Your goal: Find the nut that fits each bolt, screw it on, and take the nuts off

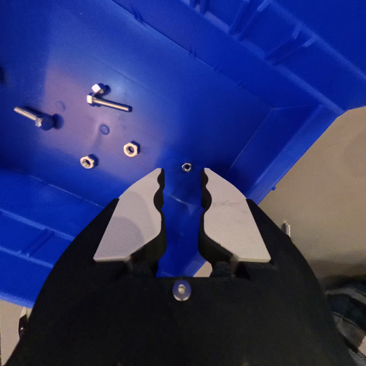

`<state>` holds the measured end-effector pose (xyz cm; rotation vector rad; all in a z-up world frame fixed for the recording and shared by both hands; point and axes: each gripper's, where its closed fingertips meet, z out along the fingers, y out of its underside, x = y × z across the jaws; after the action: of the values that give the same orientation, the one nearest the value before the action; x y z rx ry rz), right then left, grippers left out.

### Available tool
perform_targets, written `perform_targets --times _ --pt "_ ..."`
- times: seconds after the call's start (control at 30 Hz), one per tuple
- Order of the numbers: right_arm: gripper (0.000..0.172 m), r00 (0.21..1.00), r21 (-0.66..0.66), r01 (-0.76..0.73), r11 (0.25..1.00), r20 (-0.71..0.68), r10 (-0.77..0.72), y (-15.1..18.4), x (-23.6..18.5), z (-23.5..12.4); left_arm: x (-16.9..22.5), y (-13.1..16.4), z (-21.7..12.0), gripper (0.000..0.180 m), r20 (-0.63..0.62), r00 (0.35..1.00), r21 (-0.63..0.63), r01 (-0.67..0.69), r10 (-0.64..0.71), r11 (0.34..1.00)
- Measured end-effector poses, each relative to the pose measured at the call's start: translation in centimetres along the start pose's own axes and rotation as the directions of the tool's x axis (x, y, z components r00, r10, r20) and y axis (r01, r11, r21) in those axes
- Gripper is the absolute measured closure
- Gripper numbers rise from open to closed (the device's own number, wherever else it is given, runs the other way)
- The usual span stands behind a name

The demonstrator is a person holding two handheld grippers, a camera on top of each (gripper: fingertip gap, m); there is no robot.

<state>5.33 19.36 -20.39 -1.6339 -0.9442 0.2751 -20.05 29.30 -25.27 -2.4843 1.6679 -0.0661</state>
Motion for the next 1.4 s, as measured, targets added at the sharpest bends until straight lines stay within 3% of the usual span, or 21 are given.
perform_targets --times 0.33,0.7,0.8,0.97,1.4 --pt "0.124 1.000 0.000 -0.002 1.000 0.012 0.002 0.0 -0.2 0.0 -0.1 0.6 2.0 0.146 -0.050 0.999 -0.086 -0.001 -0.003 0.996" --pt "0.125 1.000 -0.001 -0.001 1.000 0.020 0.001 0.0 -0.4 -0.1 -0.5 0.6 2.0 0.176 -0.048 0.998 -0.087 0.043 -0.048 0.995" --pt "0.125 1.000 0.000 -0.002 1.000 0.021 0.002 0.0 -0.4 -0.1 -0.5 0.5 2.0 0.175 -0.055 0.997 -0.086 0.050 -0.055 0.995" --pt "0.125 1.000 -0.001 -0.002 1.000 0.023 0.002 0.0 -0.4 0.0 -0.8 -0.3 1.6 0.146 -0.012 0.999 -0.050 0.029 -0.030 0.998" --pt "0.125 1.000 -0.002 0.000 1.000 0.025 0.000 0.0 -0.4 0.0 -0.8 -0.3 2.1 0.169 -0.038 0.998 -0.060 0.052 -0.055 0.997"
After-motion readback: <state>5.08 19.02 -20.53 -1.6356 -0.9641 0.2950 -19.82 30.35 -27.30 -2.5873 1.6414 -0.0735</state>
